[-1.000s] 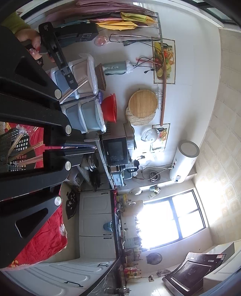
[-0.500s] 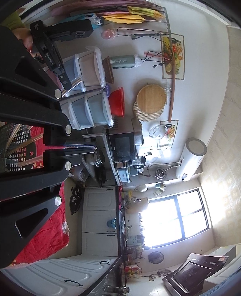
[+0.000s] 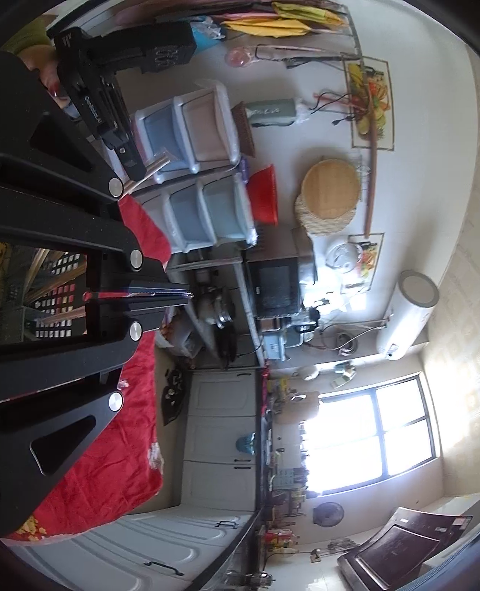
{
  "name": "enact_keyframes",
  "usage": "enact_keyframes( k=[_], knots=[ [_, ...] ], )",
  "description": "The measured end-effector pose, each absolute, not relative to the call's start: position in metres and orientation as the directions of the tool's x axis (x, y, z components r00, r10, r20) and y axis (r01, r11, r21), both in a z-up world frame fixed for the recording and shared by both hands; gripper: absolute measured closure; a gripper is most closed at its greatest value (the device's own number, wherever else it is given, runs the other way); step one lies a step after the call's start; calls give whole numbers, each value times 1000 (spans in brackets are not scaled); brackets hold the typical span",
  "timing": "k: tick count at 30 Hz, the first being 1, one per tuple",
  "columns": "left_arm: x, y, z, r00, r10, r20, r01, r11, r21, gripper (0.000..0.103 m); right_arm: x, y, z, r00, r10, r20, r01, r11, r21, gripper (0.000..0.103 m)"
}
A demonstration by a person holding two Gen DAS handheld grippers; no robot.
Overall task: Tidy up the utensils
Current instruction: 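Lower both chopsticks into the caddy and open both tools, then withdraw both open tools from the caddy toward the chopstick pile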
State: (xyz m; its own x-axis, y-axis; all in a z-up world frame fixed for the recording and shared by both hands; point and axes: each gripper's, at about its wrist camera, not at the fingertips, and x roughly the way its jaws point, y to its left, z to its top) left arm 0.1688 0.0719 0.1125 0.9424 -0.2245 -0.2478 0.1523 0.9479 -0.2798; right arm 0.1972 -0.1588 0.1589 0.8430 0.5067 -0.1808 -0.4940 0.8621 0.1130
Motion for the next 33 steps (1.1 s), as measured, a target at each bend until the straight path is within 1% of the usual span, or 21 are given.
enact_keyframes(
  k=[7,9,10,11,12,13,15,17,19,20,23,25,26,28,31,33],
  knots=[
    [175,68,100,931,-242,-272,161,944,-289,100,206,-158,142,846,484,-222,-468,875,124,101],
    [176,68,97,927,-249,-280,165,942,-294,100,207,-158,139,847,480,-230,-463,878,125,99],
    [176,68,96,927,-246,-283,160,942,-294,98,208,-159,137,848,476,-233,-459,880,125,92],
    [176,68,95,928,-242,-284,156,943,-294,96,208,-160,135,852,467,-237,-450,884,123,78],
    [177,69,94,927,-242,-287,154,943,-296,94,208,-161,134,854,463,-238,-446,886,124,72],
    [176,69,93,927,-240,-290,151,942,-299,91,207,-163,132,855,461,-236,-443,887,128,68],
    [174,72,92,926,-237,-292,145,942,-304,87,206,-164,129,856,457,-242,-439,889,129,68],
    [172,74,92,927,-233,-292,140,941,-308,80,205,-166,126,856,451,-252,-432,893,129,64],
    [169,76,92,928,-233,-290,138,939,-314,68,203,-169,123,855,450,-258,-430,893,135,61],
    [167,77,92,929,-232,-289,136,939,-316,66,202,-170,122,856,447,-261,-426,895,135,60],
    [160,81,94,932,-224,-284,127,938,-322,53,197,-172,119,859,436,-269,-418,900,122,56],
    [154,83,94,936,-221,-275,125,936,-329,39,193,-175,117,861,428,-277,-412,904,117,54],
    [151,84,95,937,-221,-269,125,935,-332,37,191,-177,115,860,426,-281,-409,905,117,53],
    [145,86,96,940,-221,-259,126,932,-339,27,188,-181,113,860,421,-290,-405,907,116,51],
    [137,87,98,944,-220,-247,127,931,-342,17,182,-185,110,860,415,-296,-400,910,113,49],
    [133,87,99,946,-218,-240,129,932,-338,12,177,-187,109,861,415,-296,-400,910,113,49]
  ],
)
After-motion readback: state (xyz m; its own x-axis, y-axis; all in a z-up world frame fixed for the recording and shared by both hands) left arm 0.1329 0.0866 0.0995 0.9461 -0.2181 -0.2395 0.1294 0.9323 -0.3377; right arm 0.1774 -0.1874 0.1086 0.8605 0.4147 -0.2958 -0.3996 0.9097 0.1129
